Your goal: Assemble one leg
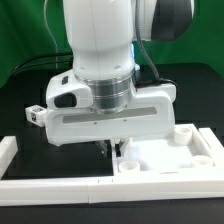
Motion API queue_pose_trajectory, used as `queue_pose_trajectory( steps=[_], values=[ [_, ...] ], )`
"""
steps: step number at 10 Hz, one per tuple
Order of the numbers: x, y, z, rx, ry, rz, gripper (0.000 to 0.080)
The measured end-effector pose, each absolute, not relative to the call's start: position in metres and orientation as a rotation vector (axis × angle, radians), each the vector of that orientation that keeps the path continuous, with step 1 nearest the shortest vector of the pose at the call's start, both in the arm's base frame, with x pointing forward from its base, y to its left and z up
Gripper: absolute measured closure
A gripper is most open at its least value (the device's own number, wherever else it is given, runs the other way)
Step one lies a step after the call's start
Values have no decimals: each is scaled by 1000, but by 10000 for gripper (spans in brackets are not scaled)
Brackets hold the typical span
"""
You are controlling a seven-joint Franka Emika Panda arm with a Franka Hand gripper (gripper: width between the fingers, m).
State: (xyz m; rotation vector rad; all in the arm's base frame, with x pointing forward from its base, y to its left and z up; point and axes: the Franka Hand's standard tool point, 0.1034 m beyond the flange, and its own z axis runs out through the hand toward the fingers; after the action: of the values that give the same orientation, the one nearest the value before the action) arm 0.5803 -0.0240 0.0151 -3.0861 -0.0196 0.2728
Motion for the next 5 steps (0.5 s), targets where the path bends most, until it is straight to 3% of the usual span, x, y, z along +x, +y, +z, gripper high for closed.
queue_pose_trajectory(
  steps=[5],
  values=[
    [580,-22,15,-3081,19,312,745]
  ],
)
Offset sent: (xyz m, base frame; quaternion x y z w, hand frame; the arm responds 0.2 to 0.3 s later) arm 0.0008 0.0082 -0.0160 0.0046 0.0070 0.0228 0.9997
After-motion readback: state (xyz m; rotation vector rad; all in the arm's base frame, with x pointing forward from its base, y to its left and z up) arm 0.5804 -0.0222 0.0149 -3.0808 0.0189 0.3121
